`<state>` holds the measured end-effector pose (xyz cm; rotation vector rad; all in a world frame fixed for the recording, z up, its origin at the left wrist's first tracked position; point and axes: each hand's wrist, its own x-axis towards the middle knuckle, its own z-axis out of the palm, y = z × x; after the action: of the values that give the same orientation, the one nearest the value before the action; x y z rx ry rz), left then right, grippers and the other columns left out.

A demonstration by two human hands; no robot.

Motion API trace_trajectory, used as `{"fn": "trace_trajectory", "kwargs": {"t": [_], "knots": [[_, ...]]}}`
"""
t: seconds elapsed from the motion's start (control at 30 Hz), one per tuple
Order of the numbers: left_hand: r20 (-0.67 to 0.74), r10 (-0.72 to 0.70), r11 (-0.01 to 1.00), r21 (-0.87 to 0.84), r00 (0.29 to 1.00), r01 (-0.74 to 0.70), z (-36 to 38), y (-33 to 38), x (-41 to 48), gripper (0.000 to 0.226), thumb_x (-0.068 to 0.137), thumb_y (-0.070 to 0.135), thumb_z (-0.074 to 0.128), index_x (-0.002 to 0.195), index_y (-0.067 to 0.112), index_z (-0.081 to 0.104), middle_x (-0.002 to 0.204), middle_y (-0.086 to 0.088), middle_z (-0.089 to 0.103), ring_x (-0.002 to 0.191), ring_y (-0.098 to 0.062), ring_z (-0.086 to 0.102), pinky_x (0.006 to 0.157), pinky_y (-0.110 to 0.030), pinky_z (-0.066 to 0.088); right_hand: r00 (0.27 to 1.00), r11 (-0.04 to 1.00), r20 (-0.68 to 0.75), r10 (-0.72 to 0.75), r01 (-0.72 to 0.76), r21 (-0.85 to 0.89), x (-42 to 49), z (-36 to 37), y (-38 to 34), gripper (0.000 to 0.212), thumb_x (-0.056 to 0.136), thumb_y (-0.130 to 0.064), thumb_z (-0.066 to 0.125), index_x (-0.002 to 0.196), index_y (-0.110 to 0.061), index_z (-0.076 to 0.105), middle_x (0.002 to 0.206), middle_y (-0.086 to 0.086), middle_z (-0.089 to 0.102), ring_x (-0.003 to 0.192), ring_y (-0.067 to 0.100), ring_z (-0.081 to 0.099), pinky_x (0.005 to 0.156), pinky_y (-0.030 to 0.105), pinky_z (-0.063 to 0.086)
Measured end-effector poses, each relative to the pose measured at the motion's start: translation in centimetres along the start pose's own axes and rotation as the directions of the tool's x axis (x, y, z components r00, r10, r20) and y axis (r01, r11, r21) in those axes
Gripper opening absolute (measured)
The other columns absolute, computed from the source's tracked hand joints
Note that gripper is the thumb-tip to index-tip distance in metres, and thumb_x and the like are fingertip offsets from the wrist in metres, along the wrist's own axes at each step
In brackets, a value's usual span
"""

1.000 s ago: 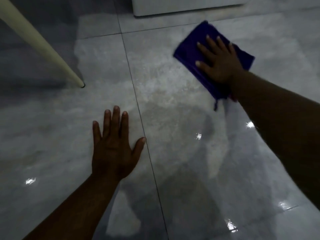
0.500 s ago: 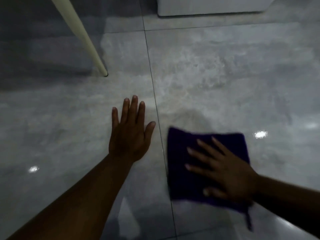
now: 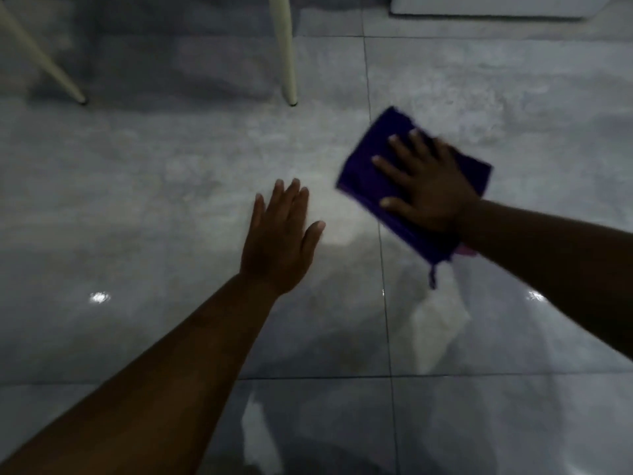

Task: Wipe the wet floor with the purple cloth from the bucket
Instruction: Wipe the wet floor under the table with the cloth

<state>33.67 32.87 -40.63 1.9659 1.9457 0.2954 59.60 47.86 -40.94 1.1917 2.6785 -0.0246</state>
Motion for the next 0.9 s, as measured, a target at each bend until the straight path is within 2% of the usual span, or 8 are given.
{"fn": "trace_trajectory", "kwargs": {"t": [0.17,0.27,0.37,0.47,0.53,0.6,0.73,0.9], "knots": [[-0.071,-0.047,0.989,0.139,0.996,0.056,-1.9,-8.1,-7.5,0.067,0.100,0.047,0.026,0.148,0.001,0.038,0.160,-0.018,0.029,0.151,-0.034,0.020,0.122,-0.054,0.017,0.840,0.837,-0.040,-0.541,0.543,0.066,-9.5,2.5,-15.4,0.066,0.098,-0.063,0.037,0.156,-0.033,0.028,0.167,0.012,0.017,0.154,0.040,0.010,0.121,0.064,0.007],[-0.060,-0.082,0.971,0.218,0.995,0.094,-3.1,-12.8,-10.3,0.069,0.098,0.049,0.027,0.148,0.003,0.039,0.160,-0.017,0.031,0.151,-0.034,0.022,0.121,-0.054,0.017,0.696,0.698,0.045,-0.716,0.715,0.039,-16.3,3.1,-12.9,0.066,0.096,-0.063,0.044,0.155,-0.035,0.032,0.165,0.007,0.026,0.154,0.035,0.016,0.122,0.058,0.009],[-0.019,-0.114,0.958,0.262,0.993,0.115,-3.3,-15.3,-12.4,0.071,0.095,0.052,0.029,0.149,0.006,0.038,0.161,-0.014,0.029,0.151,-0.033,0.022,0.121,-0.054,0.016,0.805,0.806,0.065,-0.590,0.592,-0.008,-14.6,2.1,-5.0,0.069,0.096,-0.064,0.041,0.157,-0.034,0.027,0.162,0.011,0.031,0.152,0.036,0.021,0.120,0.058,0.016],[0.009,-0.133,0.954,0.274,0.991,0.125,-2.9,-15.2,-13.1,0.071,0.096,0.051,0.027,0.152,0.007,0.033,0.164,-0.013,0.022,0.152,-0.034,0.017,0.121,-0.056,0.016,0.971,0.973,0.072,-0.228,0.230,-0.019,-7.2,0.2,0.0,0.073,0.094,-0.072,0.018,0.158,-0.041,-0.001,0.165,0.017,0.022,0.152,0.039,0.020,0.117,0.058,0.025],[0.009,-0.150,0.951,0.274,0.989,0.142,-3.0,-15.1,-13.2,0.071,0.097,0.050,0.025,0.153,0.007,0.030,0.164,-0.013,0.019,0.153,-0.034,0.015,0.121,-0.057,0.015,0.997,0.999,0.069,-0.020,0.022,-0.026,-1.4,-1.0,-2.2,0.073,0.088,-0.078,-0.001,0.153,-0.047,-0.016,0.169,0.011,0.006,0.156,0.032,0.005,0.121,0.053,0.014],[0.008,-0.137,0.952,0.278,0.991,0.129,-3.2,-15.1,-13.2,0.070,0.098,0.049,0.026,0.153,0.007,0.031,0.164,-0.014,0.021,0.152,-0.034,0.017,0.121,-0.056,0.017,0.999,0.999,0.044,0.027,-0.026,-0.023,3.4,-1.8,-7.8,0.078,0.086,-0.079,-0.004,0.155,-0.043,-0.010,0.170,0.009,-0.001,0.156,0.031,-0.002,0.123,0.051,0.005],[-0.028,-0.065,0.986,0.155,0.998,0.068,-4.4,-16.8,-13.4,0.065,0.099,0.048,0.030,0.148,0.006,0.040,0.159,-0.014,0.034,0.148,-0.031,0.030,0.119,-0.050,0.028,0.979,0.975,-0.023,-0.205,0.206,0.085,6.4,-2.2,-22.9,0.077,0.091,-0.072,0.021,0.158,-0.035,0.016,0.169,0.012,0.007,0.155,0.037,0.002,0.123,0.059,0.007],[-0.187,-0.175,0.976,0.094,0.967,0.195,-6.3,-22.1,-14.6,0.068,0.096,0.047,0.035,0.143,-0.001,0.046,0.154,-0.021,0.039,0.145,-0.036,0.035,0.119,-0.049,0.028,0.716,0.710,-0.060,-0.696,0.698,0.091,-4.9,0.6,-28.7,0.070,0.095,-0.067,0.042,0.155,-0.034,0.032,0.167,0.008,0.019,0.155,0.036,0.012,0.122,0.061,0.011]]}}
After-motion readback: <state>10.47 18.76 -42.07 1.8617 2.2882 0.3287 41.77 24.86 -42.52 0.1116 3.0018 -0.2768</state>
